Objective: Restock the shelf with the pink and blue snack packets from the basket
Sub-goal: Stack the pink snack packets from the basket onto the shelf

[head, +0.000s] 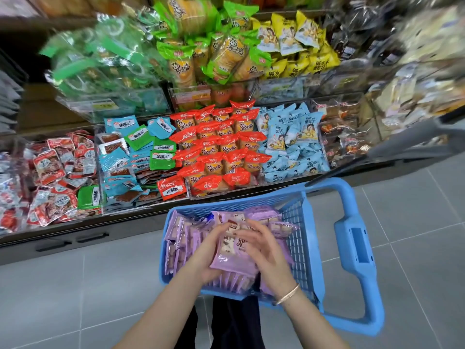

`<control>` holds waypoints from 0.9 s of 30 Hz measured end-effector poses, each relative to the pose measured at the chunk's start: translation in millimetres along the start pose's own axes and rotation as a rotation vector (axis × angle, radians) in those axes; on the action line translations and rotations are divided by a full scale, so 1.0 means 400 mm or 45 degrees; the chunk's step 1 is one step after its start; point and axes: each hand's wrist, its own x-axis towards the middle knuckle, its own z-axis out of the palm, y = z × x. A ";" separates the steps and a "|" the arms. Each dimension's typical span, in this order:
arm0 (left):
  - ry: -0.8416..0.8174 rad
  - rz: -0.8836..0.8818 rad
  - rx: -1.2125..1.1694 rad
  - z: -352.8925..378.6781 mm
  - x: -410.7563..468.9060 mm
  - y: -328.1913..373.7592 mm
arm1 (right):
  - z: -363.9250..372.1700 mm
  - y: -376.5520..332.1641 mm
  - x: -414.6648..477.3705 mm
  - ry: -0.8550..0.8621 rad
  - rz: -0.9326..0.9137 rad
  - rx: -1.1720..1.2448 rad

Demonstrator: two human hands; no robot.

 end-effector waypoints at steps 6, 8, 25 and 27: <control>0.022 0.098 -0.031 -0.039 -0.058 0.006 | 0.015 -0.004 0.024 0.190 0.152 -0.237; 0.036 0.132 0.007 -0.031 -0.072 0.014 | 0.019 -0.005 0.025 0.120 0.297 -0.077; 0.403 0.190 0.242 -0.093 -0.093 -0.056 | 0.048 0.073 0.038 -0.105 0.552 -0.158; 0.466 0.204 0.154 -0.121 -0.099 -0.058 | 0.024 0.114 0.054 -0.029 0.690 -0.038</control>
